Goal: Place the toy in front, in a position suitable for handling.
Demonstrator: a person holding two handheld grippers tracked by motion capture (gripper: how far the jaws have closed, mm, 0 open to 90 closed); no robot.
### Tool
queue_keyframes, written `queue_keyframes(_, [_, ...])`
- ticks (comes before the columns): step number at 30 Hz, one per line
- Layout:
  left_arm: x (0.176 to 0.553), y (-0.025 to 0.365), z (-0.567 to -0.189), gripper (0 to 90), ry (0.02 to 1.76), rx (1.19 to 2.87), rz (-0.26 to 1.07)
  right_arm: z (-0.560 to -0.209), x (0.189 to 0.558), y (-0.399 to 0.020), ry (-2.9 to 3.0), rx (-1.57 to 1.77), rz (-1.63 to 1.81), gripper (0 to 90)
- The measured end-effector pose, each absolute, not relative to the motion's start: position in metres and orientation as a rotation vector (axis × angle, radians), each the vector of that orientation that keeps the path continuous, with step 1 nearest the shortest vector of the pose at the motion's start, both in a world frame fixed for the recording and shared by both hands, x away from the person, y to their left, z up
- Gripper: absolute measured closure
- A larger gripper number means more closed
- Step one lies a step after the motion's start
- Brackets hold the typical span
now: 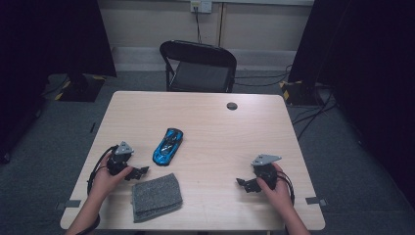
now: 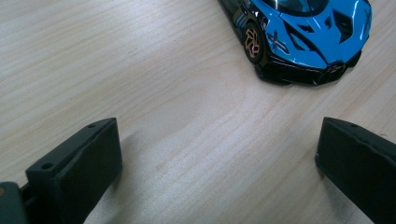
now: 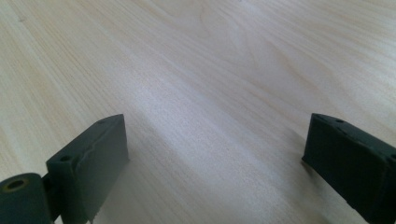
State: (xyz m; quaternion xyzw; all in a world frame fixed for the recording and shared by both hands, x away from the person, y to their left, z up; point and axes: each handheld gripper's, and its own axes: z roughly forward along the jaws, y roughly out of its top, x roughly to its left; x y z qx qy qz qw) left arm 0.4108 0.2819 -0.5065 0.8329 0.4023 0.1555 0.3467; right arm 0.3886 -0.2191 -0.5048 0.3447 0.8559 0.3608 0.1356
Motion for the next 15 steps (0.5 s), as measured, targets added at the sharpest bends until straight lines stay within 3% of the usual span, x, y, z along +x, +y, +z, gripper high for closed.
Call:
queue_keyframes(13, [0.4121,0.2808,-0.5057,0.3,1.053,2.161,0.407,-0.5049,0.3895,-0.2189,2.482,0.996,1.04,4.5])
queue_keyframes(15, [0.4119,0.2808,-0.5033,6.0,1.046,2.159,0.405,-0.5049,0.3897,-0.2189,2.483,0.996,1.039,4.3])
